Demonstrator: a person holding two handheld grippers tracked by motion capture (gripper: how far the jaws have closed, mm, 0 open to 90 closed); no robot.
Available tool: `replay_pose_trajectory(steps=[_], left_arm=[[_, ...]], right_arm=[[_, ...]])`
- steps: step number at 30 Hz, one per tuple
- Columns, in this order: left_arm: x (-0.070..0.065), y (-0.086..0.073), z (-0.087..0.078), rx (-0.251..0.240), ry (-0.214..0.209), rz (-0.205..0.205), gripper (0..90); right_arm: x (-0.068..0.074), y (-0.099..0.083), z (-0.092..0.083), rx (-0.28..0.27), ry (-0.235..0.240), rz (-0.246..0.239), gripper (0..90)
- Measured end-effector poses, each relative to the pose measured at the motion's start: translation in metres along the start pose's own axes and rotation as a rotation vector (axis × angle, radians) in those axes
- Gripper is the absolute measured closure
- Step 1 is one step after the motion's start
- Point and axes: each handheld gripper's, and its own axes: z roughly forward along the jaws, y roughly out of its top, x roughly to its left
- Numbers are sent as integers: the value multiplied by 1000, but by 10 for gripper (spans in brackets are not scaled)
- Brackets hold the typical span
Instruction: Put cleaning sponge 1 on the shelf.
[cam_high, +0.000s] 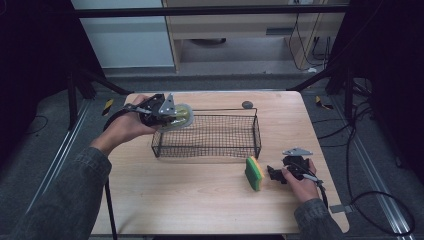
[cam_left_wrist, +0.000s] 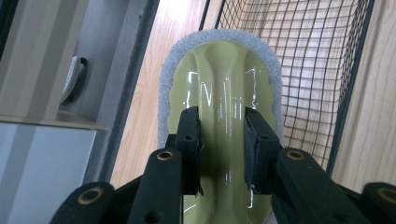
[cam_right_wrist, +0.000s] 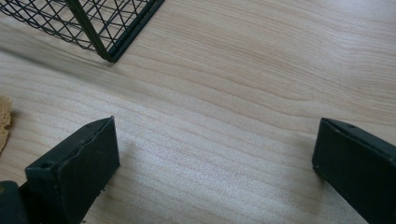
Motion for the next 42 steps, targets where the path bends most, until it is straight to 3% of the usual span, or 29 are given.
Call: replay_pose_trajectory(steps=[5,15,30,42], left_arm=[[1,3,11,14,-18,41,707],[0,-1,23,27,-50,77,707],[-5,-13,40,19,-98,44,708],[-11,-10,45,19,-113,52,707]], right_arm=[[0,0,0,1,1,-3,9],[1,-1,-1,-2,2,-4,10],[1,-1,-1,0,2,-3,10],[1,-1,-2,-1,1,-3,10]])
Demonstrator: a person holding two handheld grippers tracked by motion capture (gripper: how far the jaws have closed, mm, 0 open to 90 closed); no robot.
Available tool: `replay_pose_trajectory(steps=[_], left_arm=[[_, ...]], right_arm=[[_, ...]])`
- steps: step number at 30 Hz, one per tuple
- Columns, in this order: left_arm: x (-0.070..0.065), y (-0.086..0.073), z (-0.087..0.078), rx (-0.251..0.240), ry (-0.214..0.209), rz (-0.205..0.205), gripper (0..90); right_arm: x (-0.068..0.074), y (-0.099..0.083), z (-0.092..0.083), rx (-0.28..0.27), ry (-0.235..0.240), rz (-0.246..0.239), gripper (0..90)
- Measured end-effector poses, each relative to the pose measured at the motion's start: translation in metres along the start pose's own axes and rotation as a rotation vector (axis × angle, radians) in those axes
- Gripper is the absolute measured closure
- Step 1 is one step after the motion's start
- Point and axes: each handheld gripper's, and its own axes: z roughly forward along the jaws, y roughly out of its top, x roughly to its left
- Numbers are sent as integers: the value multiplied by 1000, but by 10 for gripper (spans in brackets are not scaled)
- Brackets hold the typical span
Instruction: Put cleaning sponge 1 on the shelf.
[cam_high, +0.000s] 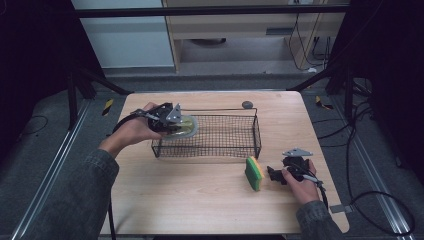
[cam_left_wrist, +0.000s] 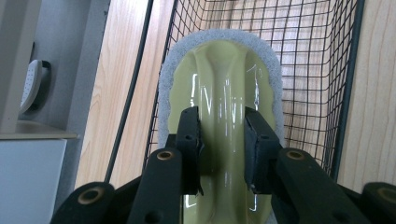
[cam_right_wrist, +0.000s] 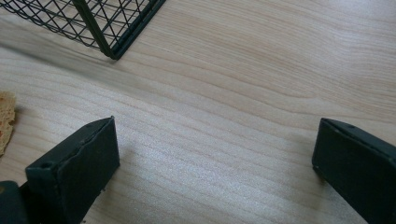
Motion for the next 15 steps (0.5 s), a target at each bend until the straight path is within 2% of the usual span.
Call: replay_pose_trajectory(steps=[15], left_arm=[[-1,-4,9,38,1,15,707]], right_arm=[[0,0,0,0,0,0,10]])
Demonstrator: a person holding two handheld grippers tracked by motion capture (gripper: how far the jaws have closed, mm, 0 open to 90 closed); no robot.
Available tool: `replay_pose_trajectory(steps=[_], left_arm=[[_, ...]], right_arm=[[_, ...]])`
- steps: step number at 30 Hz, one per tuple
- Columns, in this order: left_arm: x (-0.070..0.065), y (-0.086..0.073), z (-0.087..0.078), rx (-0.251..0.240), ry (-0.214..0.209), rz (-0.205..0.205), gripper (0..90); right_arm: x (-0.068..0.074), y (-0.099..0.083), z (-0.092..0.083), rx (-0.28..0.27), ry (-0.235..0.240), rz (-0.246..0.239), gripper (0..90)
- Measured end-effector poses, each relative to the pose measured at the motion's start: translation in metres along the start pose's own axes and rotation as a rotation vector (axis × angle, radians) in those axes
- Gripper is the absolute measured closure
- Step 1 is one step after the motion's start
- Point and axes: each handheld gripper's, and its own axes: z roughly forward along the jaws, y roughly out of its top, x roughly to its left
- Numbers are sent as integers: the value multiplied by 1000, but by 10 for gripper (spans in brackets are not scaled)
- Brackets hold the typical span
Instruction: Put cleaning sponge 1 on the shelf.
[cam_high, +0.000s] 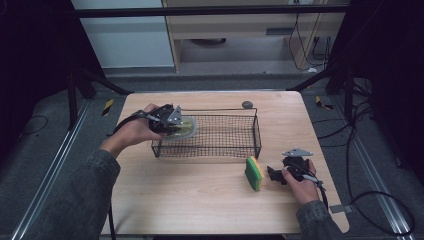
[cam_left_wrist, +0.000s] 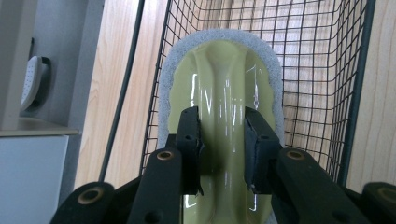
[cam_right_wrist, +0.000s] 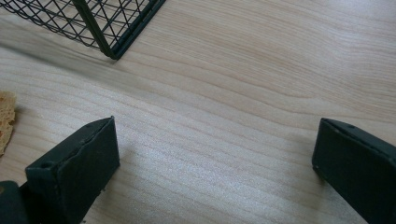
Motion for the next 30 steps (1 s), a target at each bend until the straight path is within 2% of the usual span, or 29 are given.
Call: replay_pose_trajectory(steps=[12,17,30], left_arm=[[0,-8,15,21,-23,-21,707],[-1,-16,21,18,-39,-48,706],[-1,-16,29,44,-58,-59,705]], right_arm=[[0,0,0,-1,1,2,10],[0,0,0,-1,1,1,10],[0,0,0,-2,1,1,10]])
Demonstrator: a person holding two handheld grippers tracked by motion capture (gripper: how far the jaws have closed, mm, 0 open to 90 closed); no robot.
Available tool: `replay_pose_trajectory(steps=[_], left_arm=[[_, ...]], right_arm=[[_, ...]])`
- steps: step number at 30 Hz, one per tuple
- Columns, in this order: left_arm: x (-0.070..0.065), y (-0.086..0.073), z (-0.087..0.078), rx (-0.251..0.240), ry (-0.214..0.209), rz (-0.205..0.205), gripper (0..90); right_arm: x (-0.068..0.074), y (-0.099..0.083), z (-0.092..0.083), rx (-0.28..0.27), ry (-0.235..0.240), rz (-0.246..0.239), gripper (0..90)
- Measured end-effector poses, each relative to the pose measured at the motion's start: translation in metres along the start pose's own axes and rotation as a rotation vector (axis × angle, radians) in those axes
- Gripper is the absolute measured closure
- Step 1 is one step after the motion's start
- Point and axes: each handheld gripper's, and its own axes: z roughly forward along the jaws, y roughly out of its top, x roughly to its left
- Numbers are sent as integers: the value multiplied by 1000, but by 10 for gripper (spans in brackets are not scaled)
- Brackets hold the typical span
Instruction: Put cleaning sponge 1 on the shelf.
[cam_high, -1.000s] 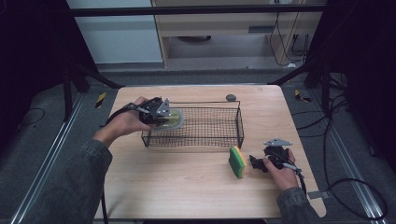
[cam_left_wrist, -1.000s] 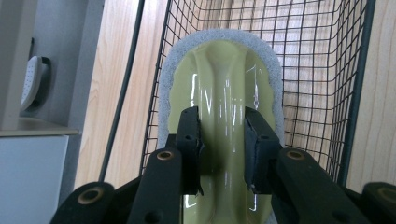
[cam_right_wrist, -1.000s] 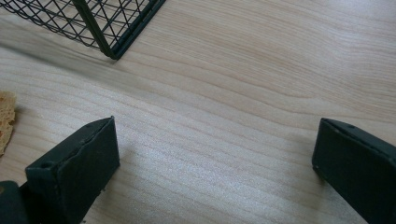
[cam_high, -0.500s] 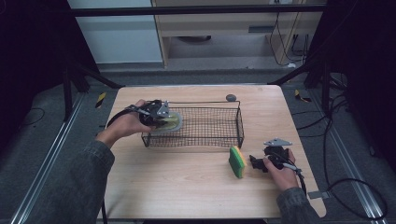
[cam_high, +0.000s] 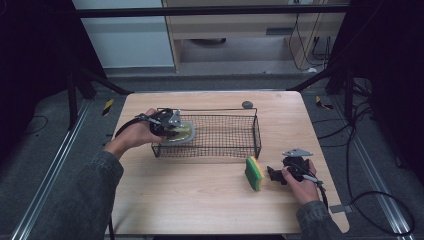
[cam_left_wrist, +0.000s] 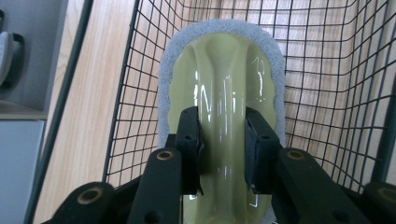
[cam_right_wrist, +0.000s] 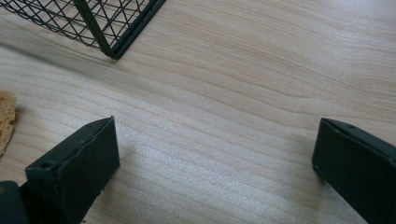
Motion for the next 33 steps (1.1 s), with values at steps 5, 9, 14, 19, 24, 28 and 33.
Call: replay_pose_trajectory(steps=[5,9,14,19,24,28,33], left_arm=[[0,1,4,10,-7,-2,704],[0,2,5,16,-13,-4,703],[0,1,5,21,-20,-10,699],[-1,2,4,21,-27,-12,701],[-2,2,2,16,-31,-13,709],[0,1,-5,-12,-23,-38,700],[2,2,-16,-45,11,-73,639]], right_arm=[[0,0,0,0,0,0,10],[0,0,0,0,0,1,10],[0,0,0,0,0,1,10],[0,0,0,0,1,2,10],[0,0,0,0,2,1,10],[0,0,0,0,0,1,10],[0,0,0,1,0,1,10]])
